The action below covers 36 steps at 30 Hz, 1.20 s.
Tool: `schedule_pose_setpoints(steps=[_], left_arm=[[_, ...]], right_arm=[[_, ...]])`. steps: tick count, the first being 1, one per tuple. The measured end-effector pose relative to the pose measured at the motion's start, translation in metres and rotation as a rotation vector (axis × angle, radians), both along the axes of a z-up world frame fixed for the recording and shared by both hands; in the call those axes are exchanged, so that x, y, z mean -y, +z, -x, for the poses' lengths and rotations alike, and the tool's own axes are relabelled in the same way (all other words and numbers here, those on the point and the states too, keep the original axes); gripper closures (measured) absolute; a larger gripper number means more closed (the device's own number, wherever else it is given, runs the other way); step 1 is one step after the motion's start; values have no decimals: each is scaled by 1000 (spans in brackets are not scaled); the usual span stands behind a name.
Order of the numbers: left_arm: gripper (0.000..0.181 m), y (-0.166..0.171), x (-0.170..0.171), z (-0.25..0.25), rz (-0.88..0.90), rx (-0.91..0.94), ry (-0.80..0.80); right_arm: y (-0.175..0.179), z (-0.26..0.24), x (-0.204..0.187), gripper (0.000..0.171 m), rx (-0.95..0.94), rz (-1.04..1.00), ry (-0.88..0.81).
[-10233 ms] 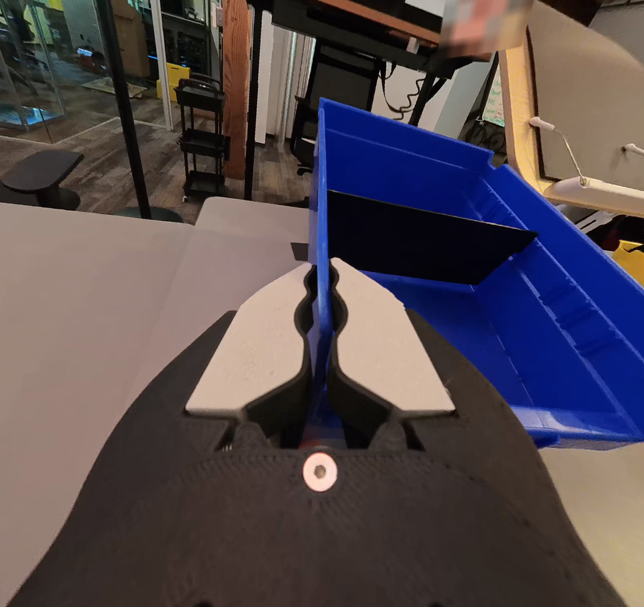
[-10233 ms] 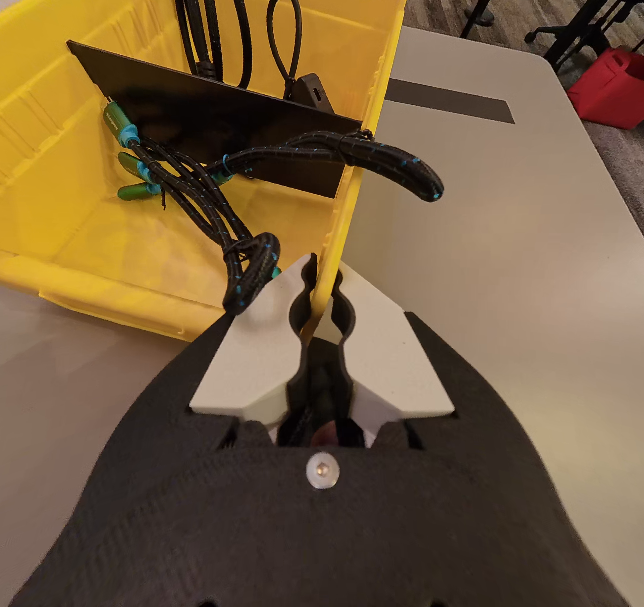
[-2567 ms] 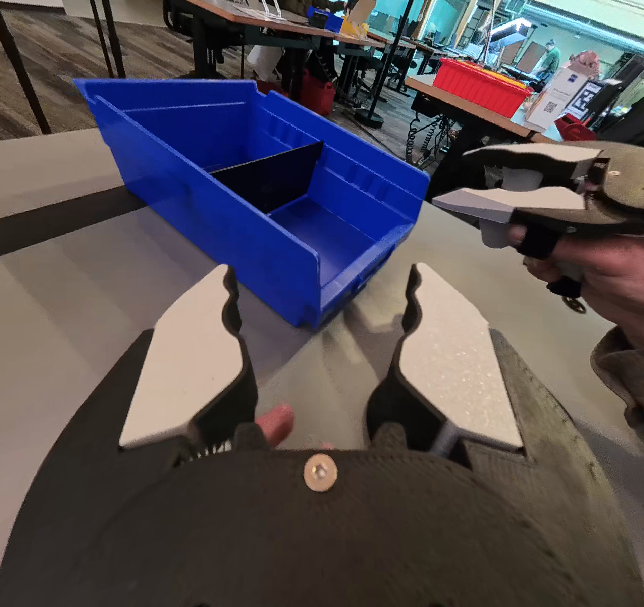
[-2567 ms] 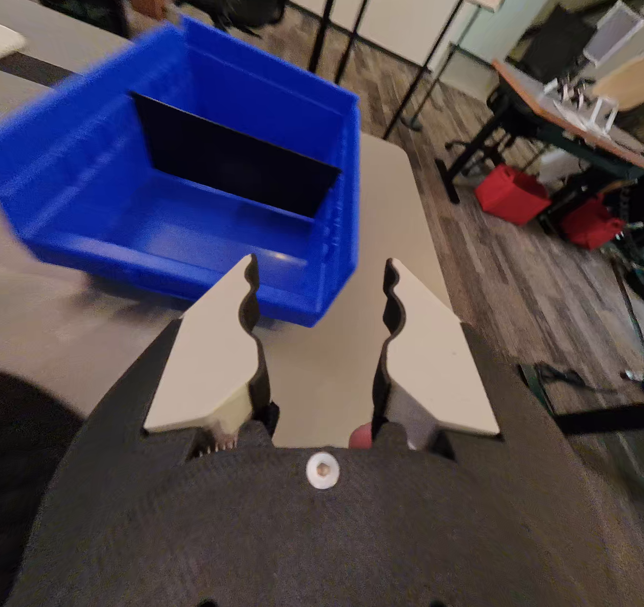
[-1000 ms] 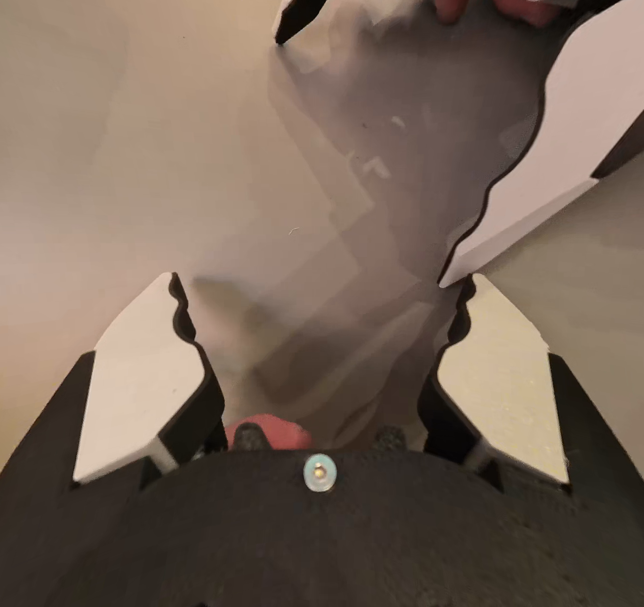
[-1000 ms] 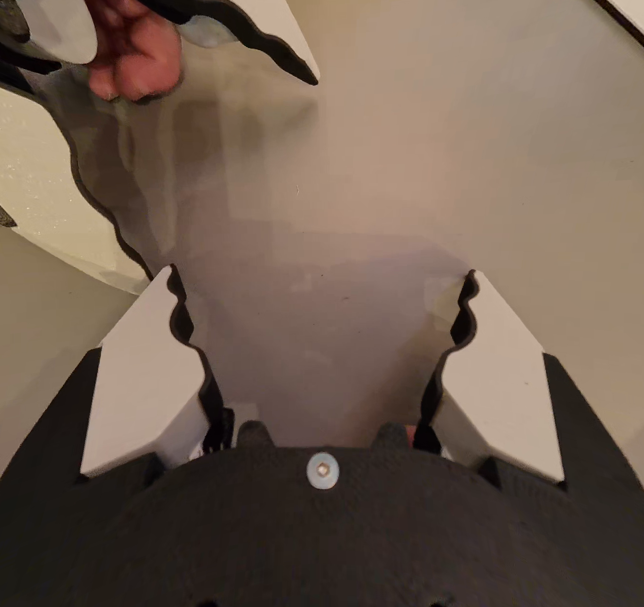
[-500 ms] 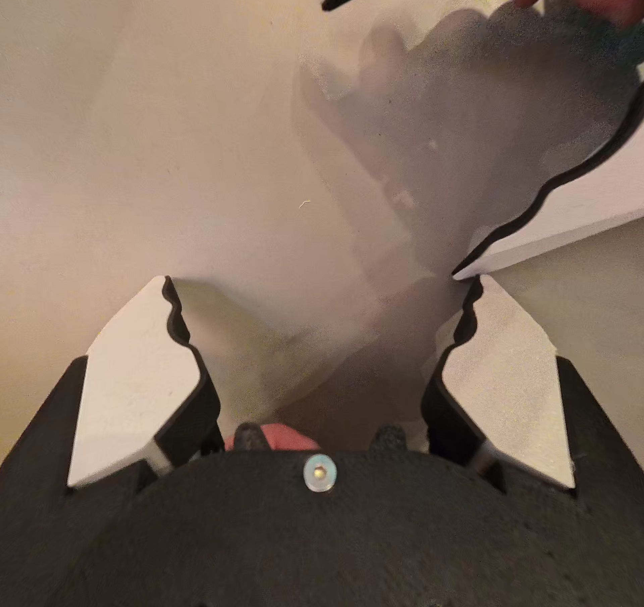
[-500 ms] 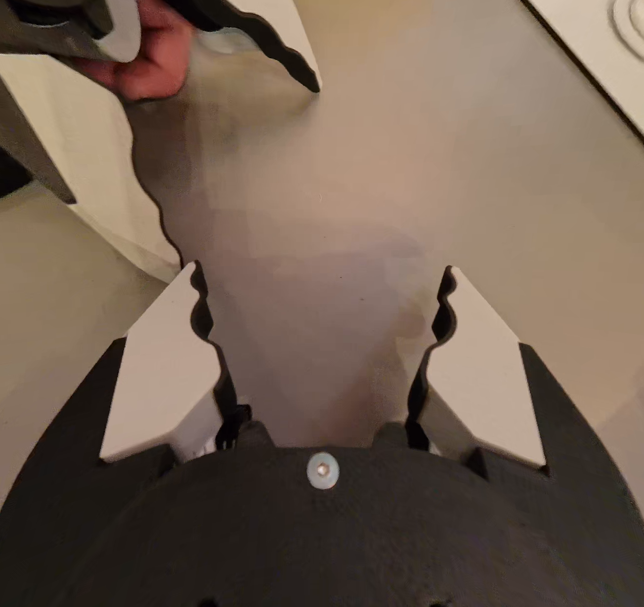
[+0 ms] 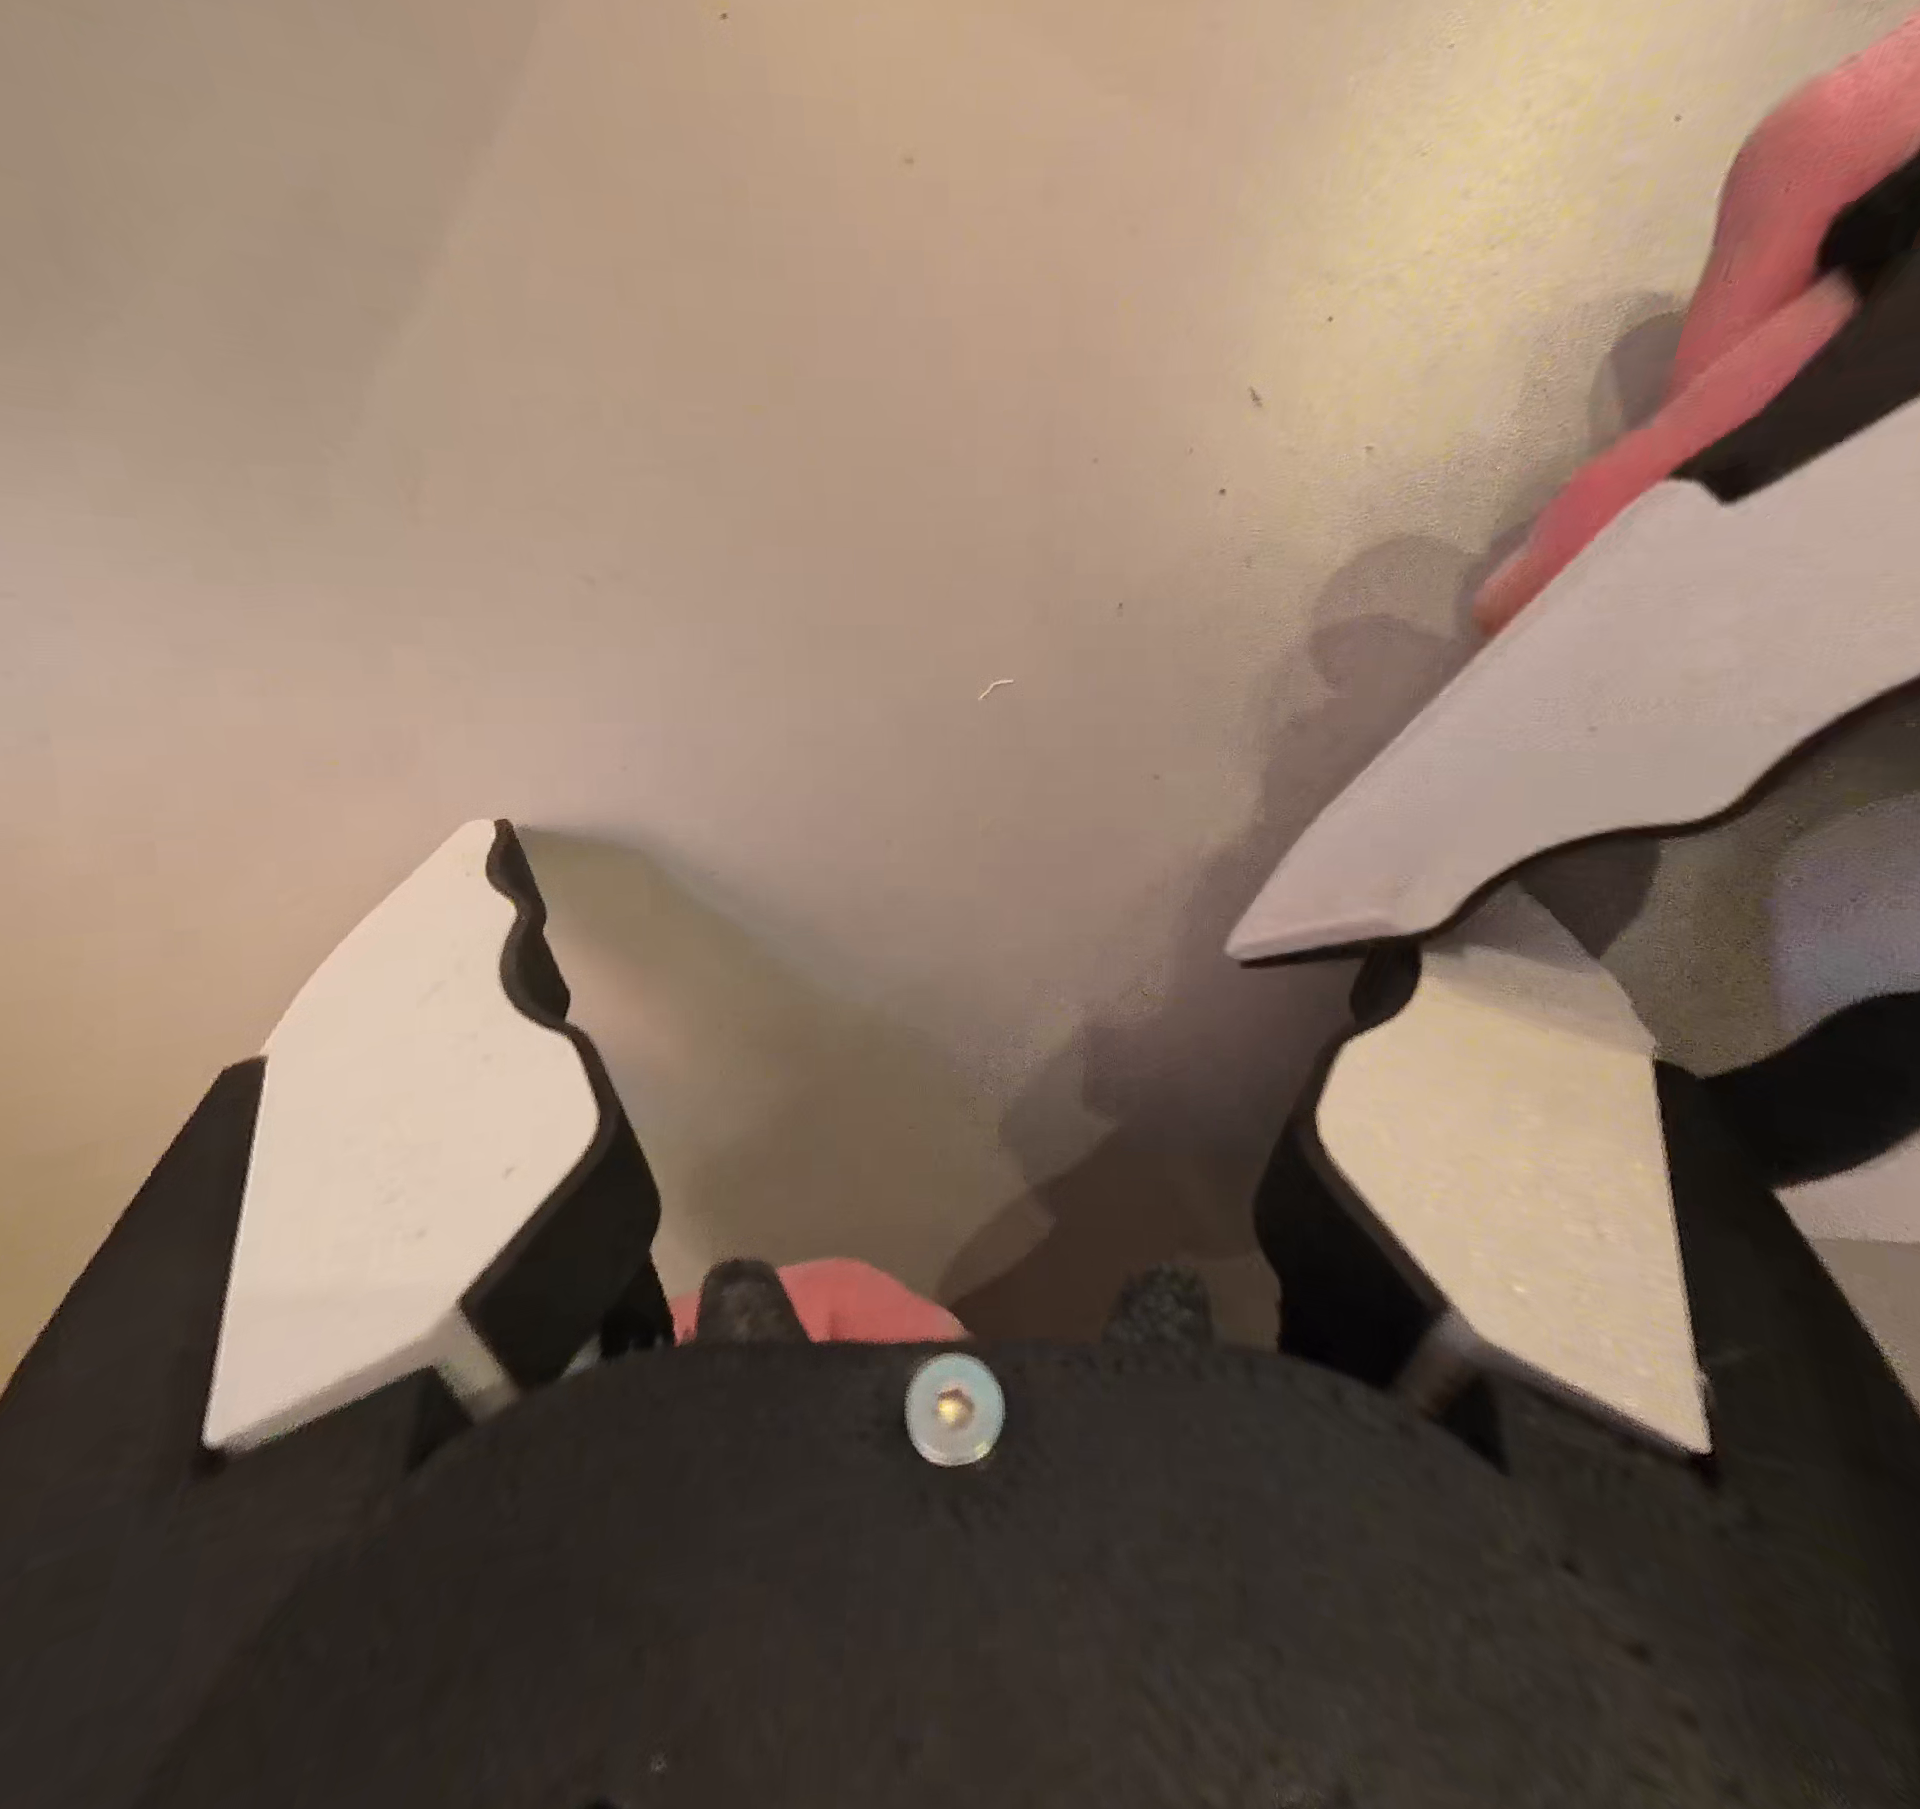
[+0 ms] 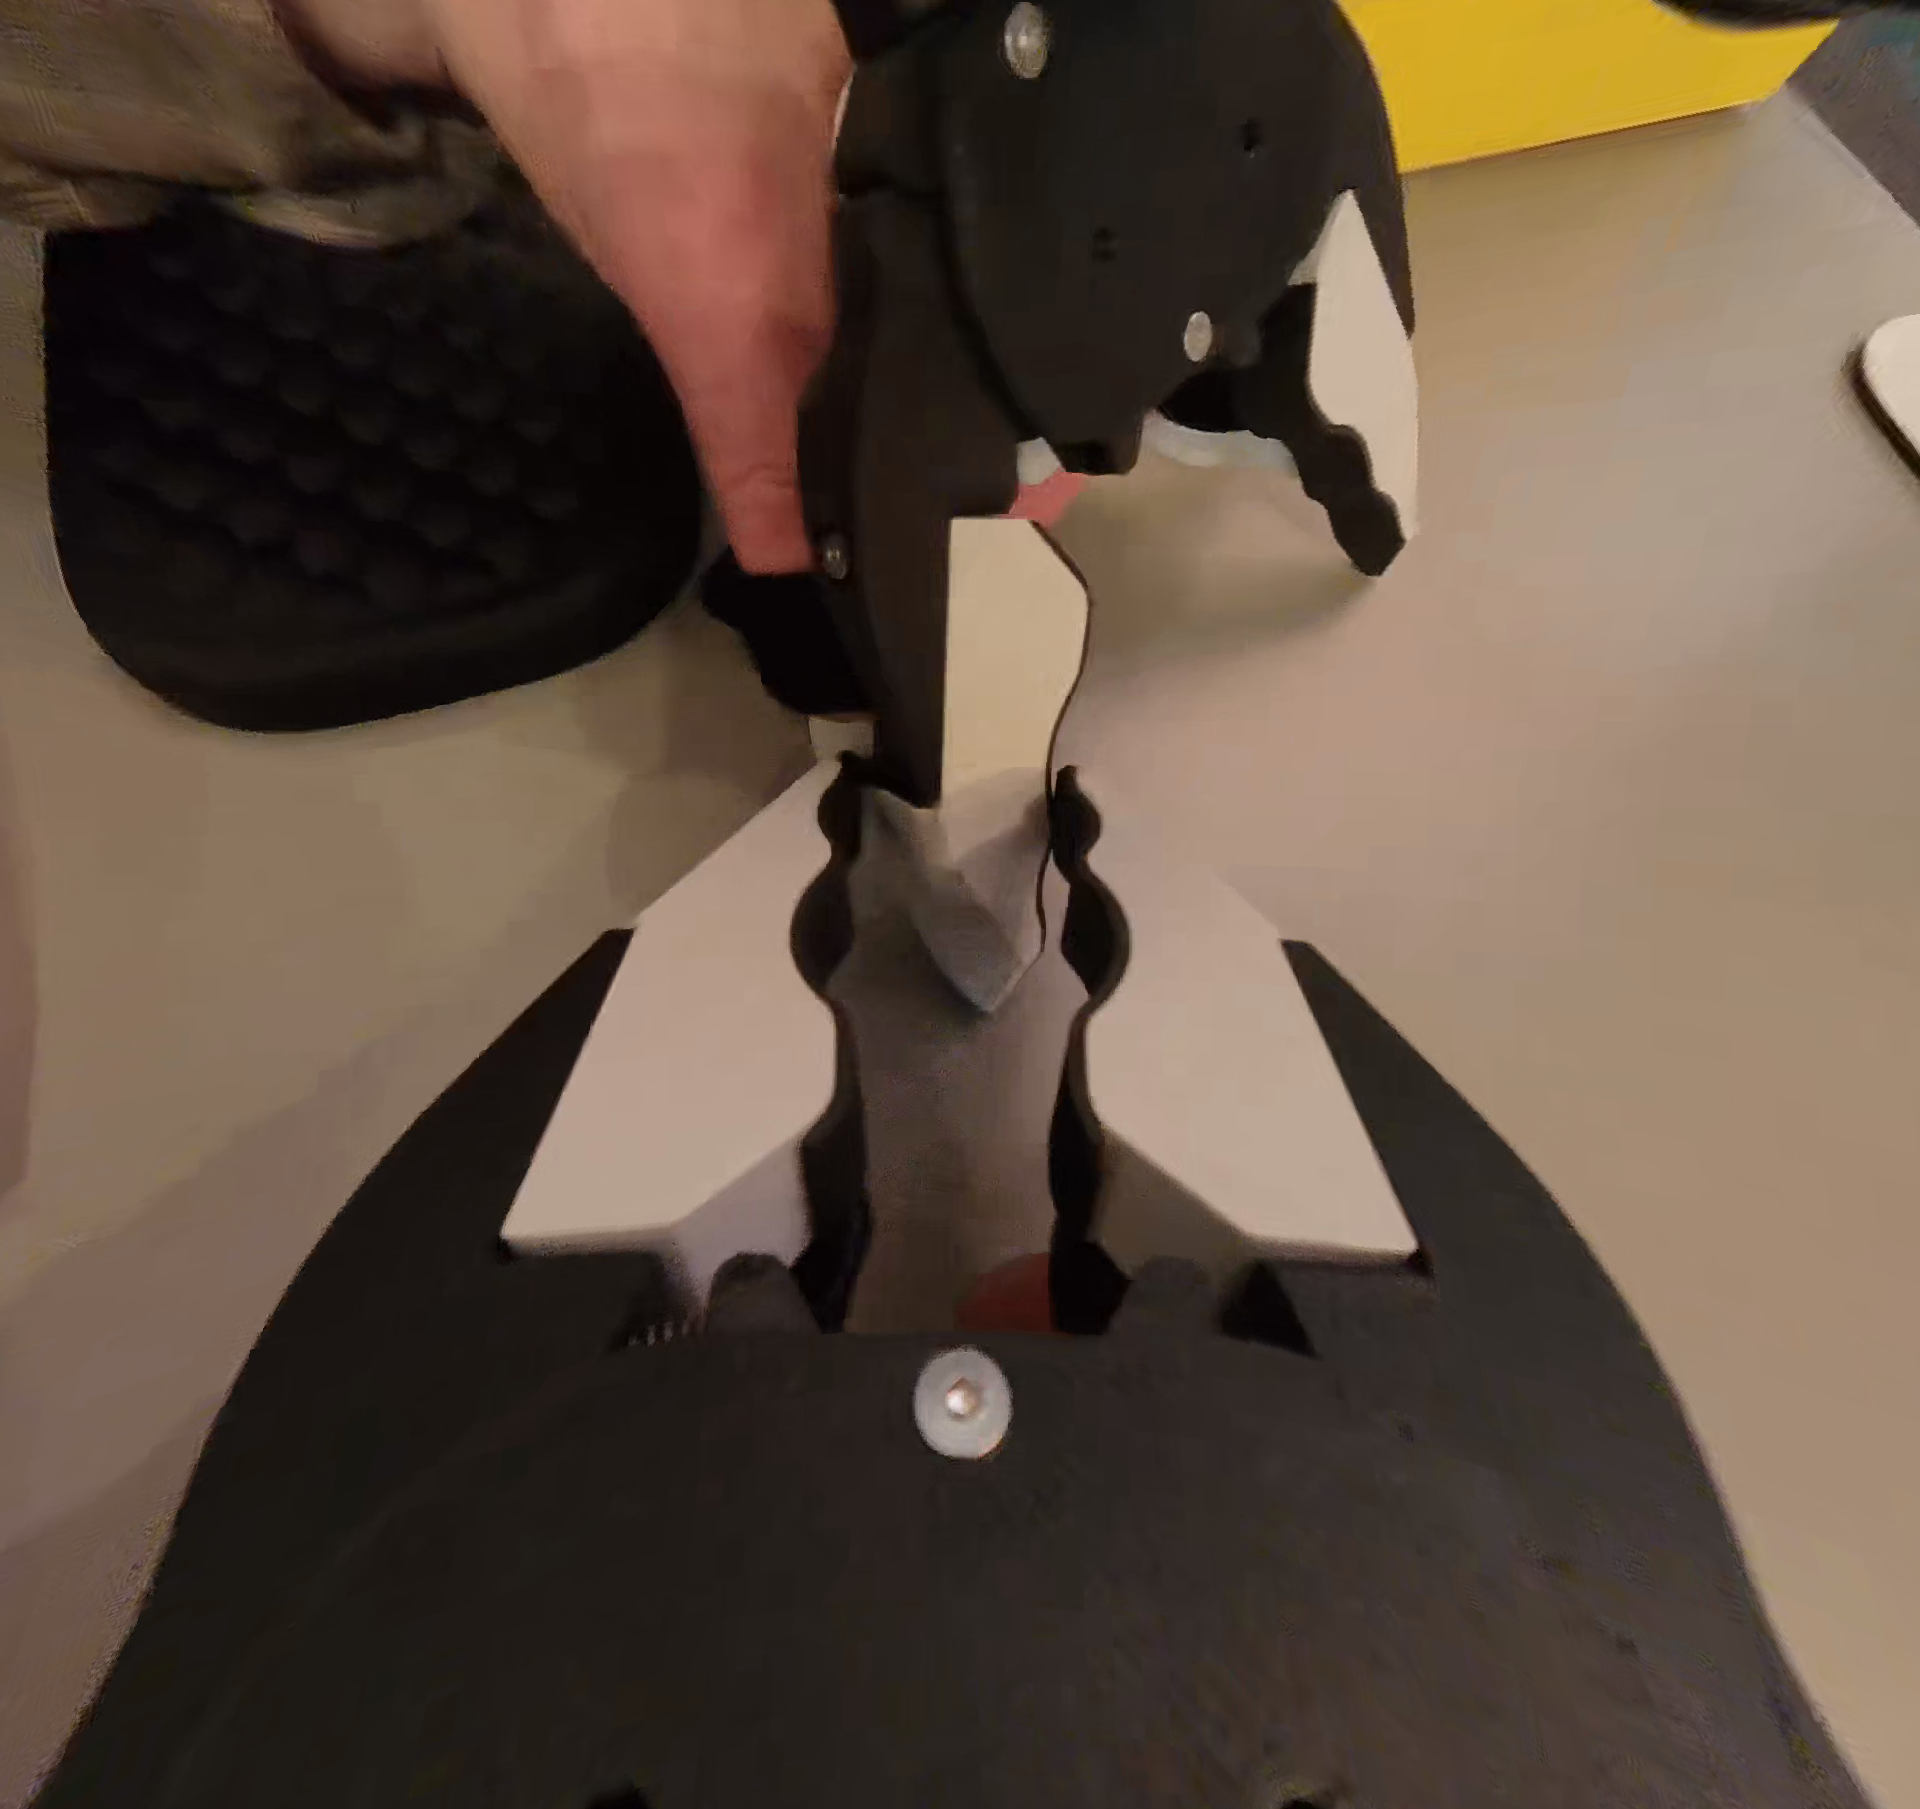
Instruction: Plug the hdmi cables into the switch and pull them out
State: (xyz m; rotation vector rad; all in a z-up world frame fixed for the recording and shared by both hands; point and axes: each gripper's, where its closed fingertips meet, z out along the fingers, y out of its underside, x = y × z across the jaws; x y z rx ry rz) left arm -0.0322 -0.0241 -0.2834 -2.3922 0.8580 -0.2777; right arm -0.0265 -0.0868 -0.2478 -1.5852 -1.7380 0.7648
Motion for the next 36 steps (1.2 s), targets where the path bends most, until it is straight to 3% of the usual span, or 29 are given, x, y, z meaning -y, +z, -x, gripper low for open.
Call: schedule_pose_setpoints(steps=[9,19,29,36], left_arm=[[40,7,-3,3,-59,-59,-14],[35,7,-5,15,-98,-46,97],[55,12,0,13,-119,-44,134],[36,15,-6,23,-180,-96,194]], right_arm=[[1,2,-1,140,-26,58,-31],[0,5,-4,139,-21,95,-66],[-1,5,-3,137,-29,111,-80],[-1,4,-4,137,-29,113,-87]])
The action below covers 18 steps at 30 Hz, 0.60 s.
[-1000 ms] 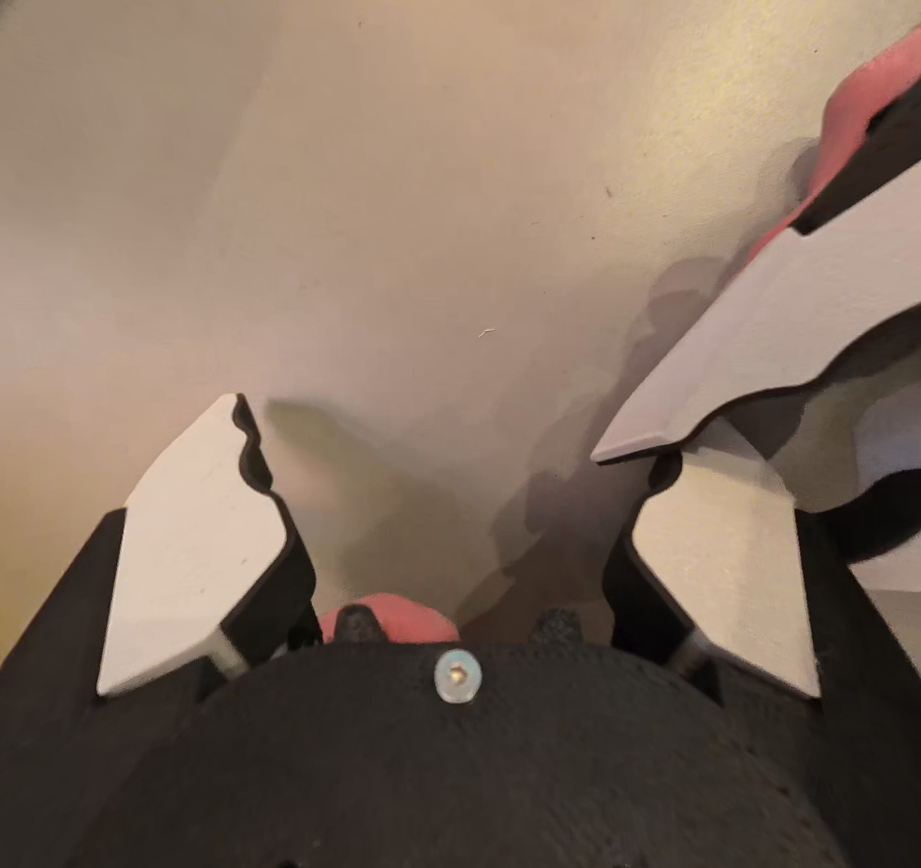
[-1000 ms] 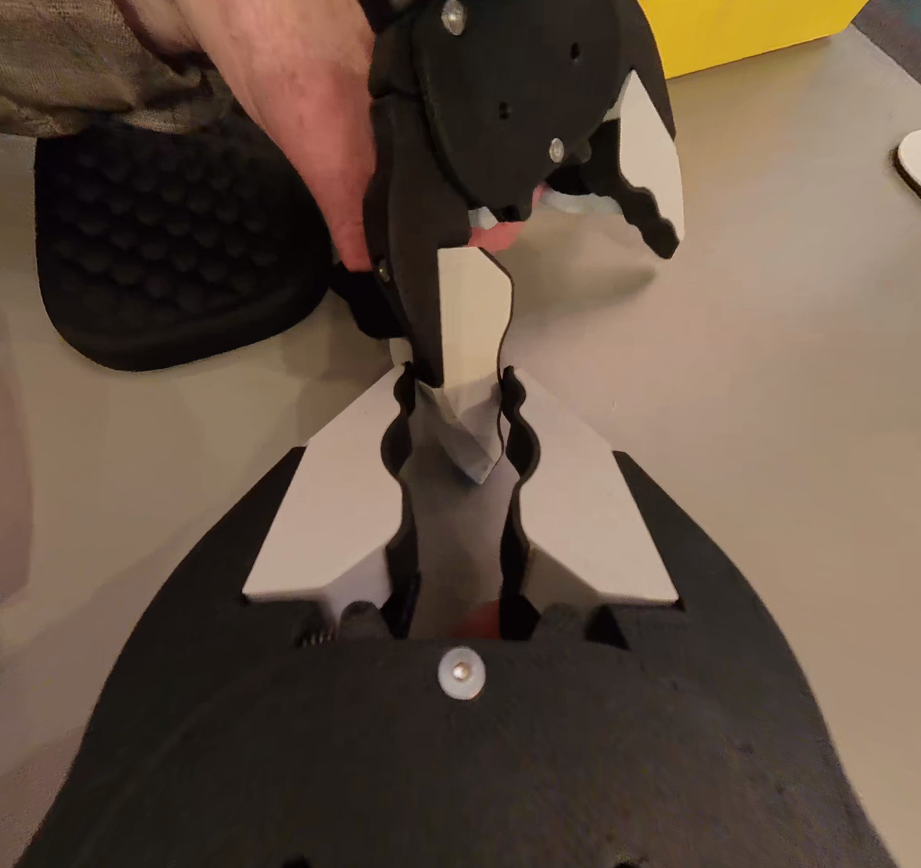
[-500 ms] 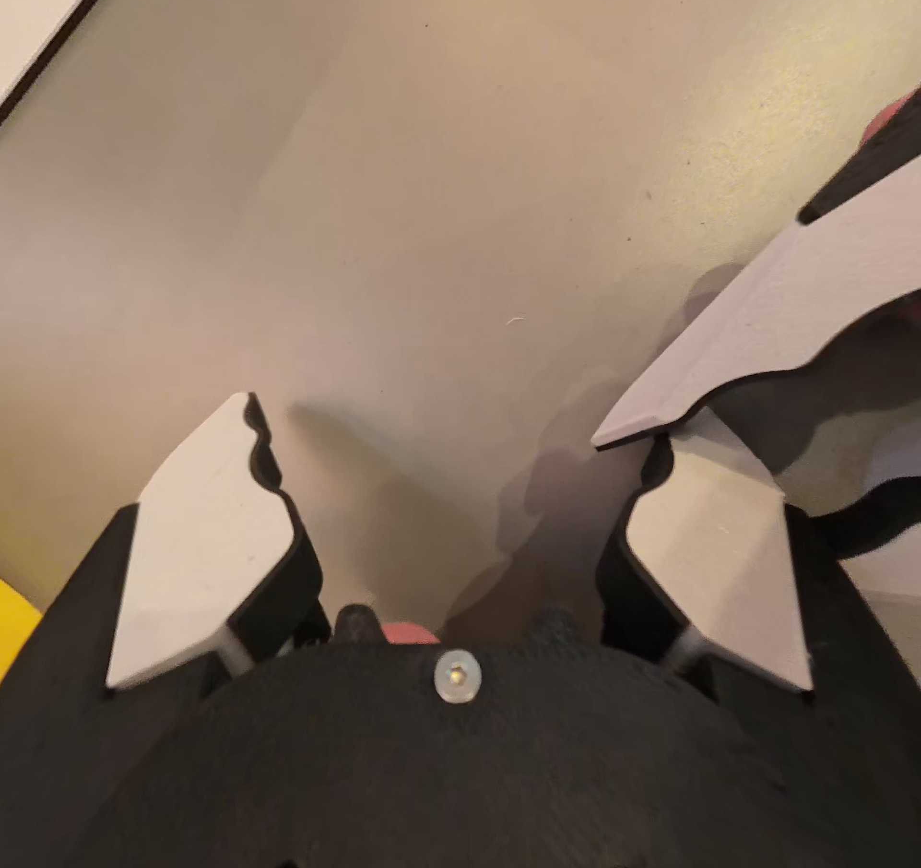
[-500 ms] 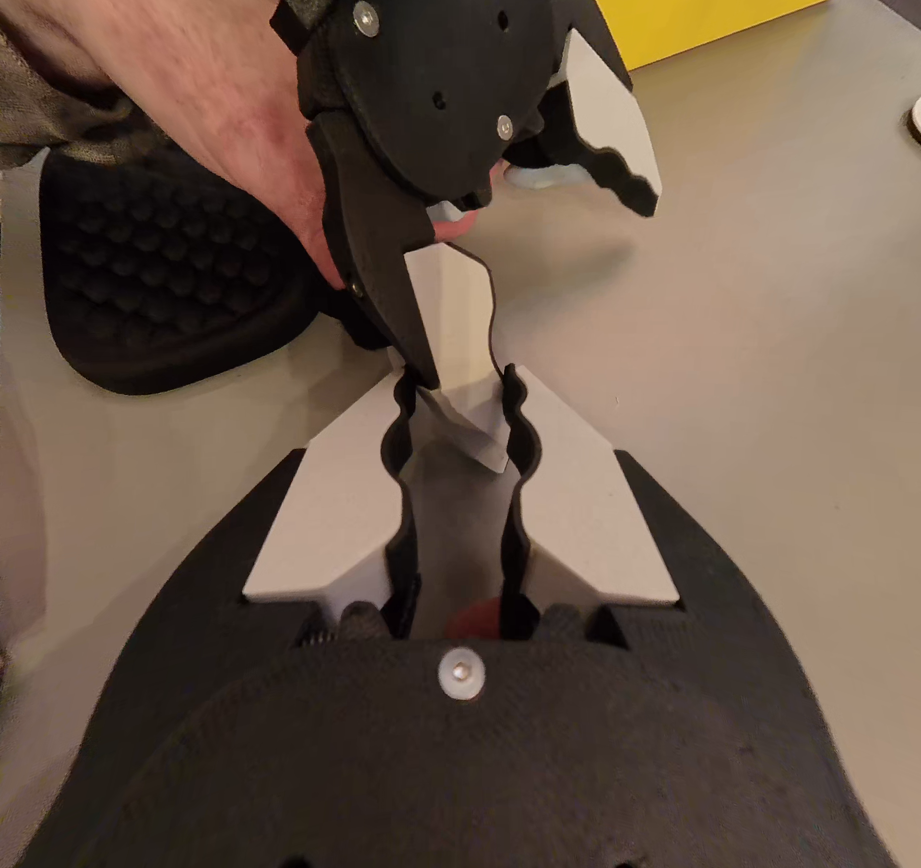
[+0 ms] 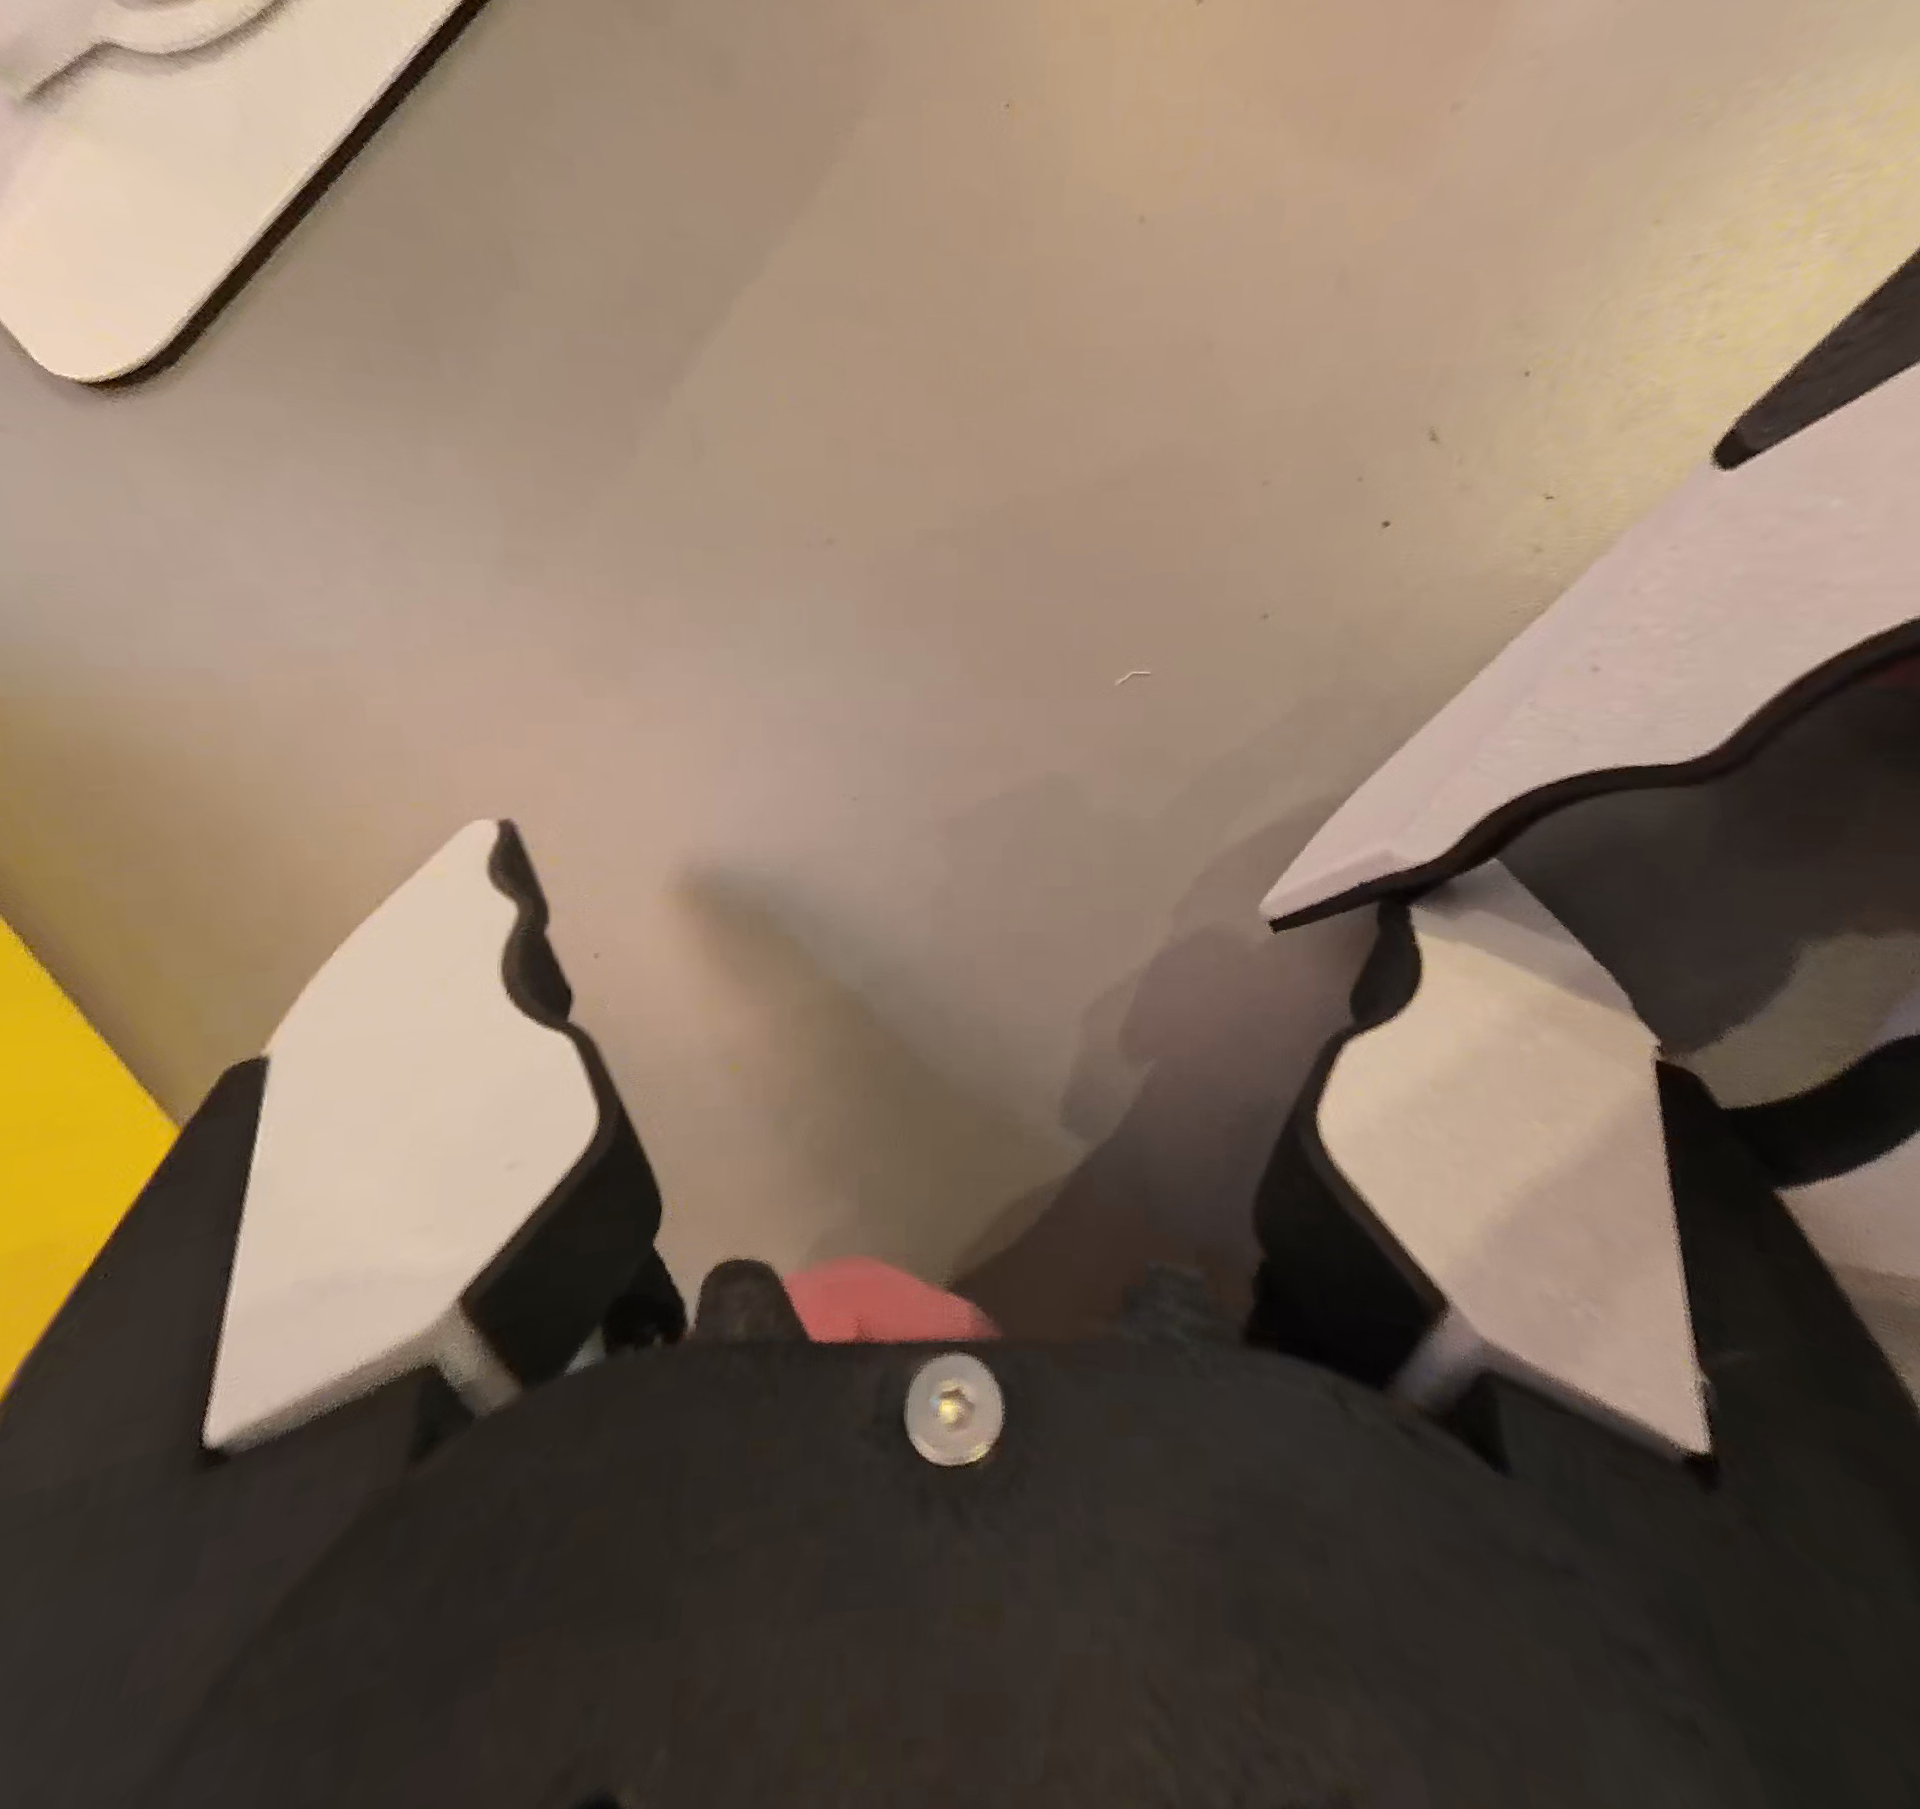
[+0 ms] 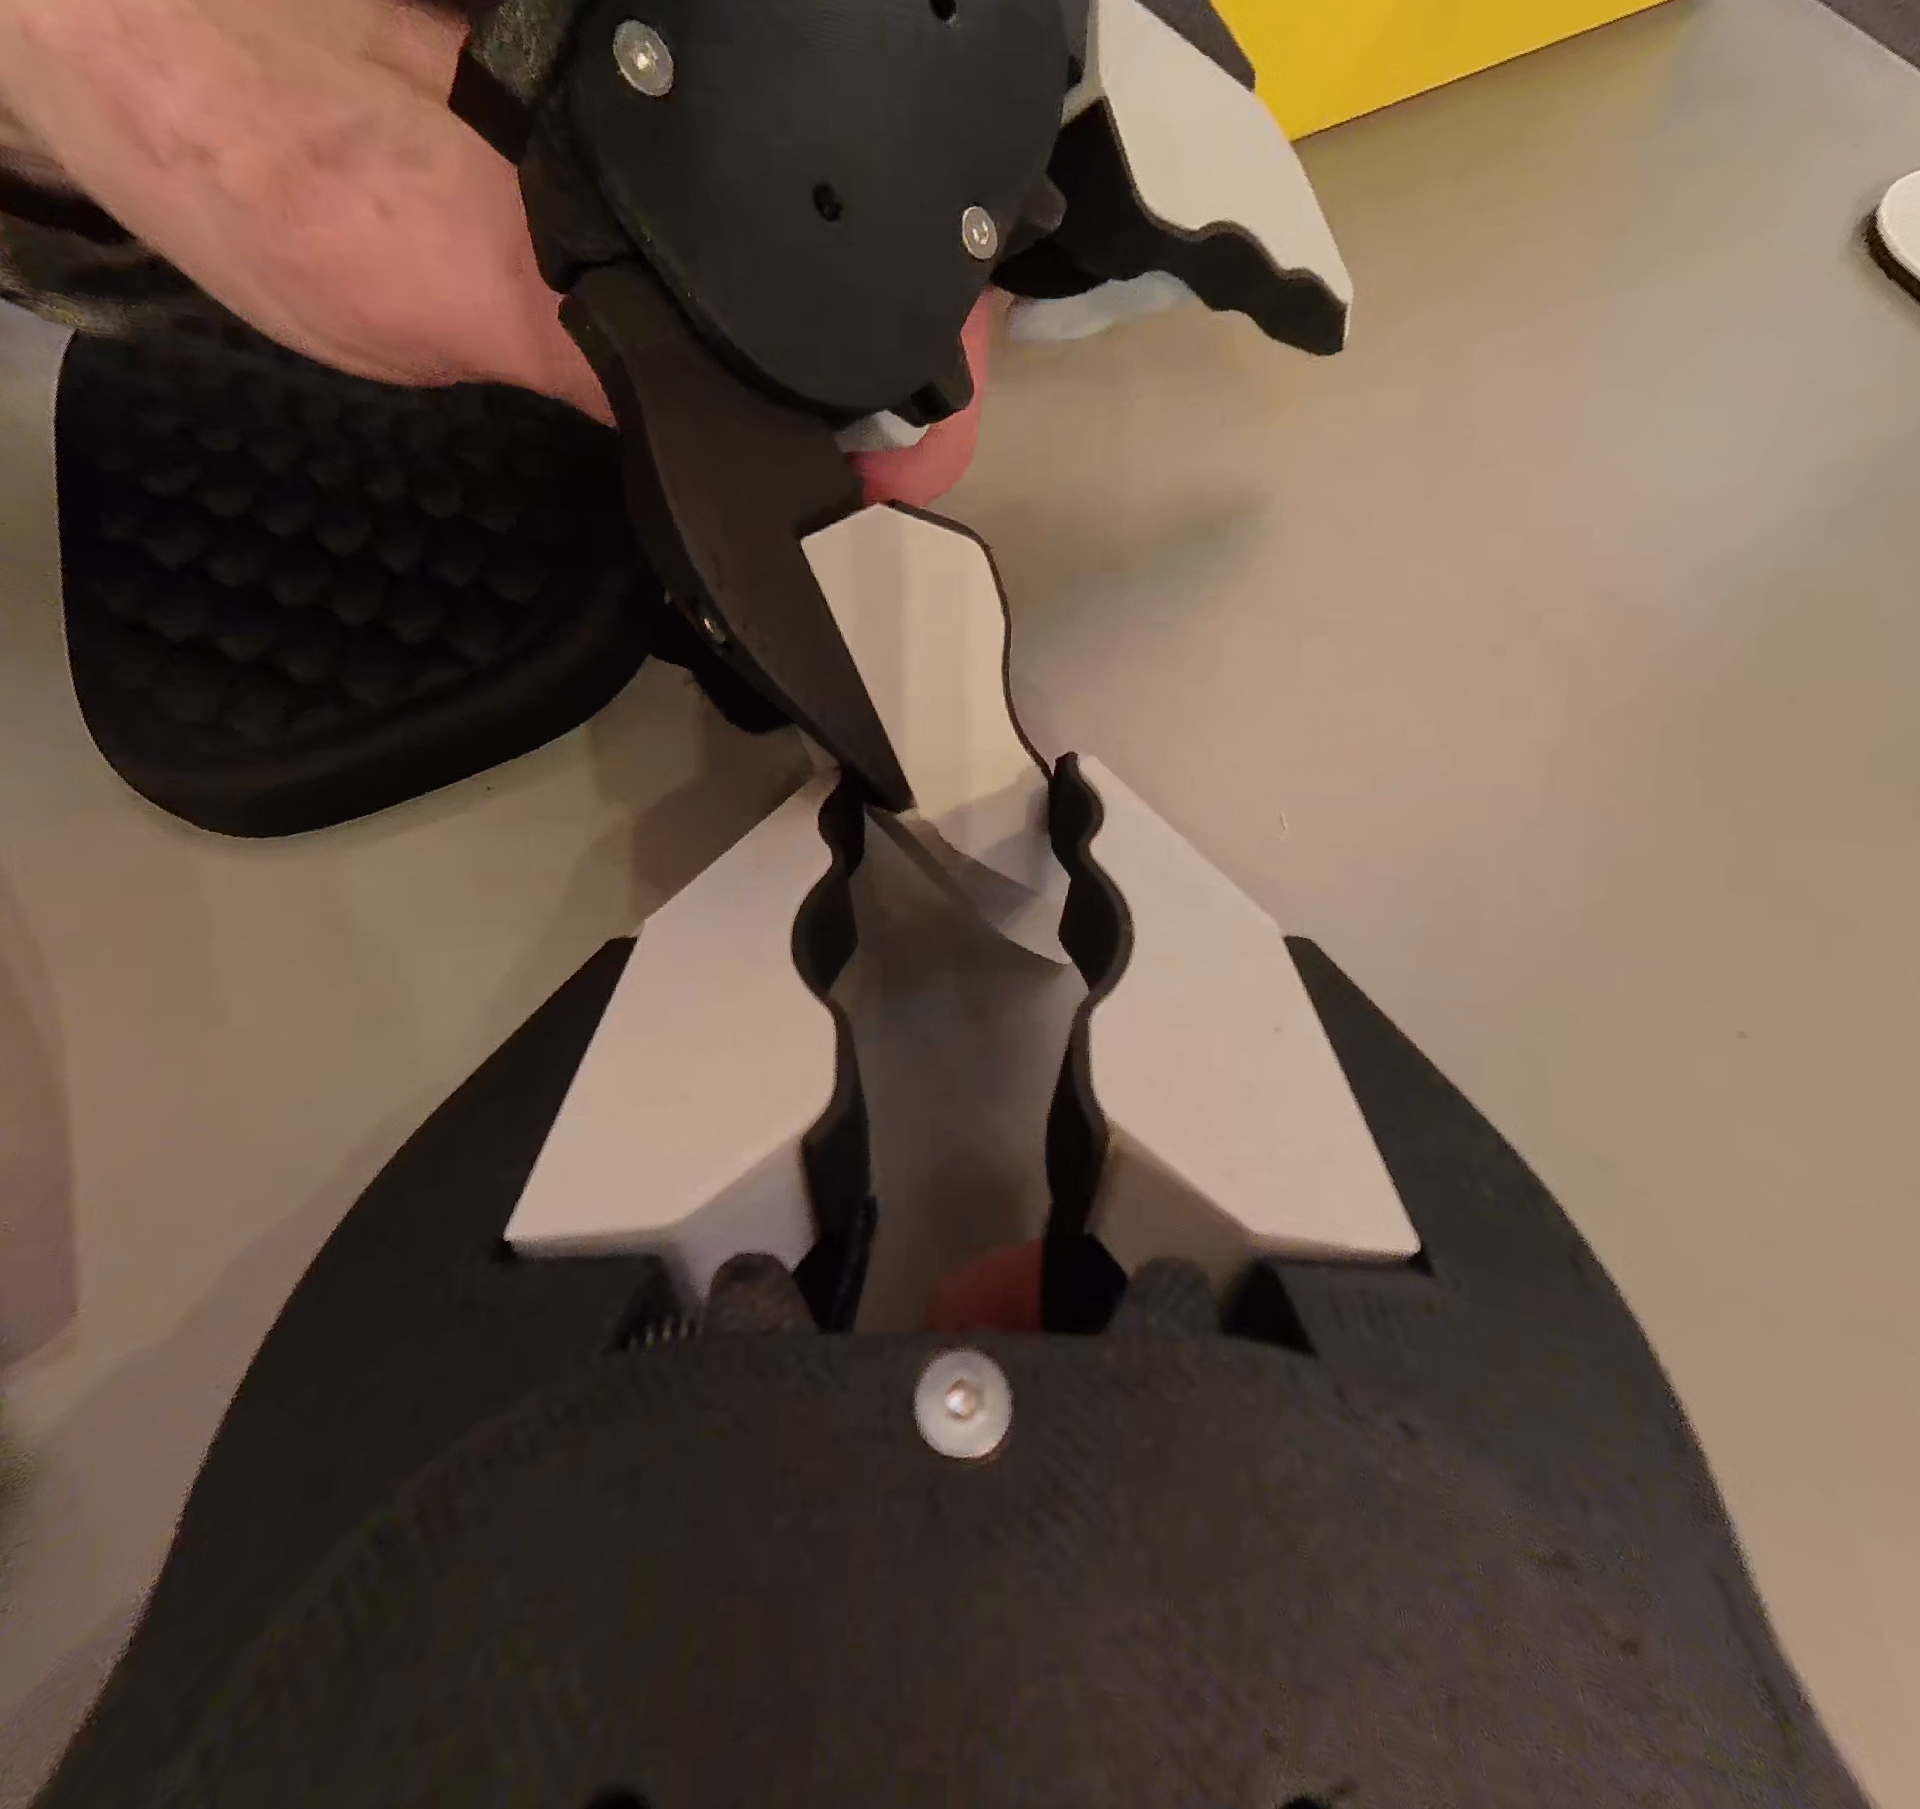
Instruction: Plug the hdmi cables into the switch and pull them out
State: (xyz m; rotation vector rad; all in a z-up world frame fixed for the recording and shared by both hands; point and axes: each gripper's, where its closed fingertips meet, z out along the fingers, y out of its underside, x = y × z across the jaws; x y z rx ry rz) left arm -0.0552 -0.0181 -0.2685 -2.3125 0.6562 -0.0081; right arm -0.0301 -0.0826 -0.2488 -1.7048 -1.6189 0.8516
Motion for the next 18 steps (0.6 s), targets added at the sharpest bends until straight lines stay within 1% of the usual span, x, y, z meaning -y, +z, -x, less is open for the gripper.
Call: schedule_pose_setpoints(steps=[2,3,4,5,8,9,10,11,13,18], left_arm=[[37,-3,-2,-4,28,33,-27],[38,-6,-5,-10,44,70,-78],[51,-9,-2,-18,108,110,-133],[57,-10,0,-22,138,125,-158],[50,-11,-3,-22,124,131,-158],[40,-13,-4,-20,138,124,-158],[35,-14,-6,-18,147,121,-152],[35,-14,-7,-18,147,120,-155],[35,-14,-10,-17,147,120,-159],[35,-14,-14,-8,149,120,-200]], right_arm=[[0,-1,-2,137,-4,15,-11],[-1,-1,-5,138,0,5,-23],[0,-1,-7,138,-2,10,-33],[0,-2,-8,138,-8,30,-38],[0,-3,-8,138,-7,14,-28],[0,-3,-7,138,-7,5,-25],[0,-3,-7,137,-7,-4,-27],[1,-3,-9,135,-9,-21,-38],[4,-5,-12,122,-7,-54,-46],[20,-9,-23,101,-68,-83,-110]])
